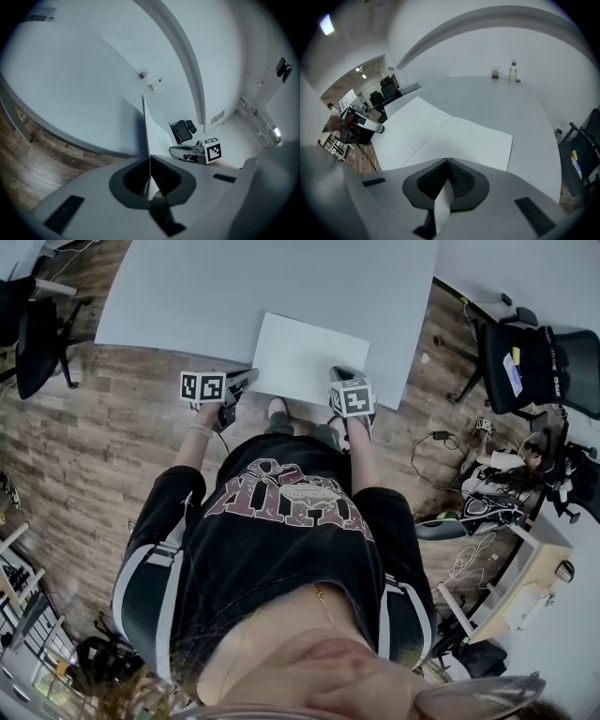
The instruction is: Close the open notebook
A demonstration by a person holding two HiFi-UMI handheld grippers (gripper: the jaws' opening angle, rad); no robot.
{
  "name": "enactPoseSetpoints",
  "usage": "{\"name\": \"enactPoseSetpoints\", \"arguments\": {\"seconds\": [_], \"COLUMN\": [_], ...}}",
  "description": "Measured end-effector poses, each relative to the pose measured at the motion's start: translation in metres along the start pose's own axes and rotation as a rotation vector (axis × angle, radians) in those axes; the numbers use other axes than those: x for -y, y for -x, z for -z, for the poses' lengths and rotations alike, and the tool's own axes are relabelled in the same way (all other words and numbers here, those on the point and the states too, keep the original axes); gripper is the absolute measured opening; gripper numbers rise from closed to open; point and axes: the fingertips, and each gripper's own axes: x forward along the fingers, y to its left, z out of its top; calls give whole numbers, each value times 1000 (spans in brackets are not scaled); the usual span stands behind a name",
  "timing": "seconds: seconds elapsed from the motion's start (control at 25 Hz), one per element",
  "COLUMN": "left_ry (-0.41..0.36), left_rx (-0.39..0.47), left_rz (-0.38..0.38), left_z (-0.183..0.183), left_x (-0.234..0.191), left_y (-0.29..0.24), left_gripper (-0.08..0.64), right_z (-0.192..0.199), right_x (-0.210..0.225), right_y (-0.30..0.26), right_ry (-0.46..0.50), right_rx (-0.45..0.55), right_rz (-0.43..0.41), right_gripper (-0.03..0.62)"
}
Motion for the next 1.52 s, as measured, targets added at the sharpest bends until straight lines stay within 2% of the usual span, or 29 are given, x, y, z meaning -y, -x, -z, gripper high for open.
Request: {"name": "enactPoseSetpoints", "arguments": {"seconds": [0.36, 0.72, 0.96, 1.28, 1.52], "left_ry": [-26, -44, -28, -56, -31], "left_rx": [2, 9, 25, 14, 20], "left_rz": [1, 34, 94, 134, 190], "left_z": [-4, -9, -11, -13, -12], "left_x": [26, 52, 73, 93, 109], "left_y": [7, 9, 7, 1, -4], "left_gripper": [52, 54, 54, 53, 54], "right_z": [2, 0, 0, 0, 1], "right_x": [-1, -1, -2, -2, -4], "right_y": [2, 1, 2, 3, 4], "right_ry": [-4, 2, 0, -12, -20], "right_rx": [7, 7, 10, 19, 24], "right_rz": [-16, -23, -25, -34, -43], "right_gripper": [20, 20, 20, 20, 20]}}
